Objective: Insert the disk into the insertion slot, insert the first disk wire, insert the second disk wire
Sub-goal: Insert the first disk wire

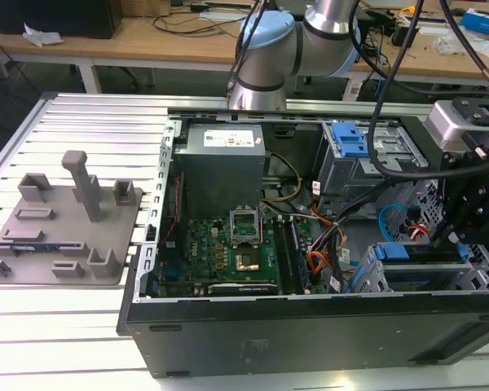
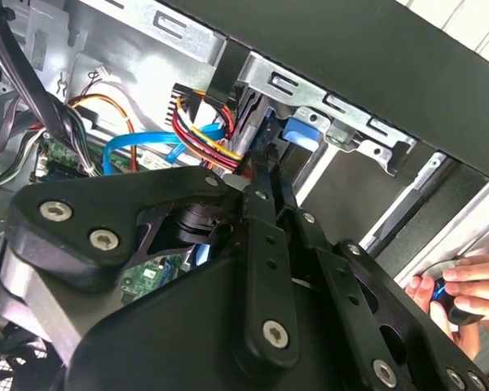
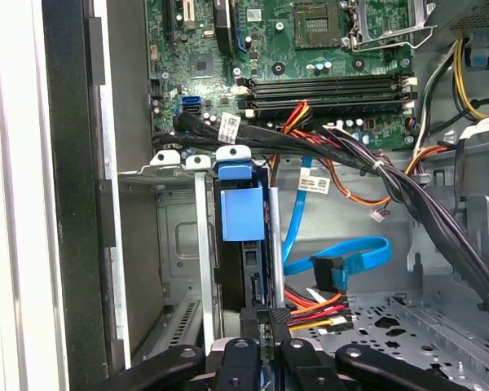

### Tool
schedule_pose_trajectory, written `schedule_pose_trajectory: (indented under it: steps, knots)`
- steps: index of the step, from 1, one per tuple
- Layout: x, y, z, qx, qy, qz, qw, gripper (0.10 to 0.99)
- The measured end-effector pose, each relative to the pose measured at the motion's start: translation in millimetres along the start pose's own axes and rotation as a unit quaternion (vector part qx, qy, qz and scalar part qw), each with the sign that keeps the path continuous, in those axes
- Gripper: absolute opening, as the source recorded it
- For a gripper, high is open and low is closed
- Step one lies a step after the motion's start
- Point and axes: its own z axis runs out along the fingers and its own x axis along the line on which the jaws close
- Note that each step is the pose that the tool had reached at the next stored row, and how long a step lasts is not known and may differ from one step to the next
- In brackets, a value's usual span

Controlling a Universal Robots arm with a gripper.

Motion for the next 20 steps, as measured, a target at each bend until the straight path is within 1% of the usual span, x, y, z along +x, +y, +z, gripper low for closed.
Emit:
schedule_pose_trajectory:
  steps: [3, 4, 5, 6, 7, 8, 9, 10, 12, 13, 20]
  knots:
    - [0.6, 0.3, 3.4, 0.0002, 0.0009, 0.000, 1.0000, 0.165]
    - [0.8, 0.8, 3.8, 0.0002, 0.0007, 0.000, 1.0000, 0.165]
    - [1.2, 2.3, 4.4, -0.0002, -0.0005, 0.000, 1.0000, 0.176]
    - [1.2, 3.1, -0.5, 0.0001, -0.0001, 0.000, 1.0000, 0.298]
    - [1.4, 3.1, -8.3, 0.0001, 0.0000, 0.001, 1.0000, 0.298]
    - [1.5, 3.1, -12.2, 0.0001, 0.0001, 0.001, 1.0000, 0.361]
    - [1.5, 3.2, -17.7, 0.0001, 0.0001, 0.002, 1.0000, 0.361]
    - [1.4, 3.3, -24.7, 0.0002, 0.0001, 0.002, 1.0000, 0.361]
    - [1.2, 3.3, -34.3, 0.0002, 0.0001, 0.002, 1.0000, 0.361]
    - [1.2, 3.3, -36.2, 0.0002, 0.0001, 0.002, 1.0000, 0.361]
    - [1.2, 3.3, -36.5, 0.0003, 0.0001, 0.002, 1.0000, 0.361]
